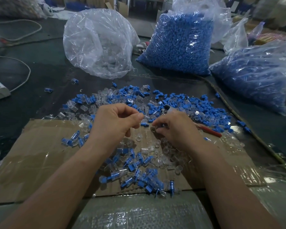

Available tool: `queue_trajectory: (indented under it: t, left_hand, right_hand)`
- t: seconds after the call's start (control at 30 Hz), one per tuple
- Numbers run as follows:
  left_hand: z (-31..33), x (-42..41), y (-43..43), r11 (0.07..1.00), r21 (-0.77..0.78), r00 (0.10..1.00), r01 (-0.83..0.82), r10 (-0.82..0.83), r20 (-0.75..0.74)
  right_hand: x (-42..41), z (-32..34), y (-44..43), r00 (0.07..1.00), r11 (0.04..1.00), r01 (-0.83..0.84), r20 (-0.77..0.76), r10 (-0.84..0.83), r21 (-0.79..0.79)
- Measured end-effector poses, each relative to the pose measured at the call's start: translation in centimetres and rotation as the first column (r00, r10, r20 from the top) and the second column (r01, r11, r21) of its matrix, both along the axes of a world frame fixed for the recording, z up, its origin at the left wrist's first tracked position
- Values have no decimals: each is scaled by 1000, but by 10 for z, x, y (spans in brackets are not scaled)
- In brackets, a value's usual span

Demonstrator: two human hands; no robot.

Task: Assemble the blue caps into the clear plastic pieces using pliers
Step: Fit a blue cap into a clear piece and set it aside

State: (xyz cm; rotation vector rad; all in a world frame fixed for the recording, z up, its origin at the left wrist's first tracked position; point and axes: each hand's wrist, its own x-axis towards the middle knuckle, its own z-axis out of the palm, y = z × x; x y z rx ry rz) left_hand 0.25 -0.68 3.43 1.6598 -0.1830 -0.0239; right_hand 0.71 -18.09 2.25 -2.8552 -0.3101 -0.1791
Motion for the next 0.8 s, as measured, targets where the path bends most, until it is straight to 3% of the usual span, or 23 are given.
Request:
queue_trajectory:
  t: [0.1, 0.17, 0.27, 0.37, 0.5, 0.63, 0.8]
  left_hand:
    - [0, 0, 1, 1000, 2, 1000, 0, 0, 2]
    - [0, 0, 1, 1000, 3, 1000, 4, -4, 4]
    - [0, 0, 2, 1000, 2, 1000, 8, -8, 4]
    - [-1, -1, 1, 998, 18, 998, 57, -57, -18]
    - [-2, -3, -3, 989, -2, 988, 147, -147, -37]
    - [-2, -4, -4, 989, 15, 989, 148, -148, 11]
    - [-3, -3, -4, 996, 20, 997, 82, -82, -7]
  right_hand:
    - [-1, 0, -4, 999, 989, 18, -31, -14, 145]
    - [-4, 4, -6, 998, 935, 55, -42, -43, 350]
    - [-7, 12, -10, 997, 749, 80, -48, -64, 658]
    - [-11, 15, -5, 996, 537, 62, -86, 20, 842]
    - [-12, 12, 2, 975, 367, 39, -116, 191, 929]
    - [-11, 9, 6, 945, 330, 37, -141, 296, 943]
    - [-12, 8, 6, 947, 313, 42, -138, 291, 949]
